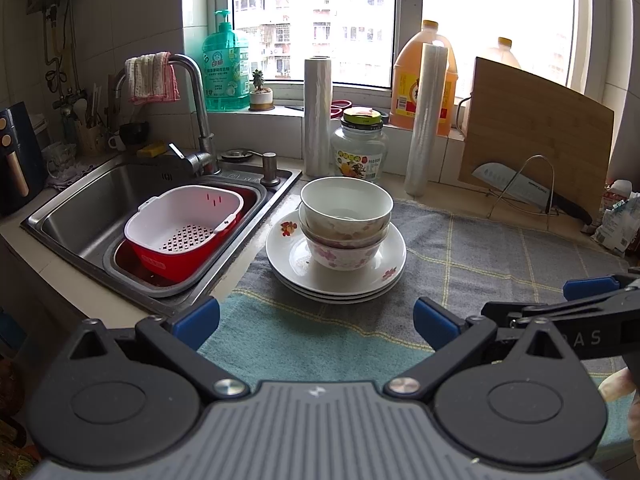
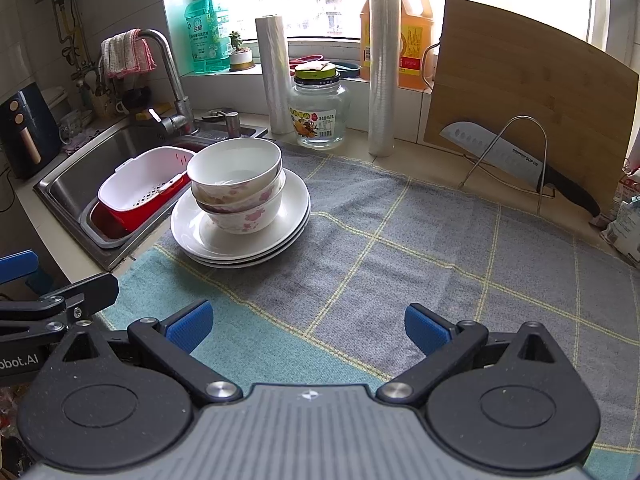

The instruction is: Organize plates and bowls

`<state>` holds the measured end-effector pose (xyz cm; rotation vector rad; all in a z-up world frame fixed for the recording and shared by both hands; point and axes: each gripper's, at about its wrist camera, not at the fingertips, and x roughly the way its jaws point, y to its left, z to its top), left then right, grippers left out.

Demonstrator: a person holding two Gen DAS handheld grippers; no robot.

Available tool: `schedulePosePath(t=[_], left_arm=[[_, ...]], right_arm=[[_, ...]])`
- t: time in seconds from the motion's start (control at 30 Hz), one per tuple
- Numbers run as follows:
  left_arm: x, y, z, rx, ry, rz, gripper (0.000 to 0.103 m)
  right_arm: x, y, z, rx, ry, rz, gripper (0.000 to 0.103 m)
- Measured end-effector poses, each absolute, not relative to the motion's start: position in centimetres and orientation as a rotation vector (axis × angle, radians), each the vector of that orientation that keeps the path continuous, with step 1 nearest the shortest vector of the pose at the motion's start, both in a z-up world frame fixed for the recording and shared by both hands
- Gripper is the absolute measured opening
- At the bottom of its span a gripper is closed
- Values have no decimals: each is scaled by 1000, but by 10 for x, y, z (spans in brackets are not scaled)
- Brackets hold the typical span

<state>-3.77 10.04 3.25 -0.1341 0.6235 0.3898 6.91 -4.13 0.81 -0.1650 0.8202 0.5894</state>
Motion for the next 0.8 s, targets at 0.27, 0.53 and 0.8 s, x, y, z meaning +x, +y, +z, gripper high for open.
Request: schedulePosePath(t=[0.27, 0.53, 0.8], left_arm=[[-38, 100, 33, -136, 625, 390, 102], [-36, 100, 33, -132, 626, 389, 102], [-35, 100, 33, -130, 626, 384, 102]], right_arm=[[70, -41, 8, -162, 822, 588, 103], [72, -42, 8, -160, 823, 584, 103], [71, -42, 8, -154, 827, 578, 103]])
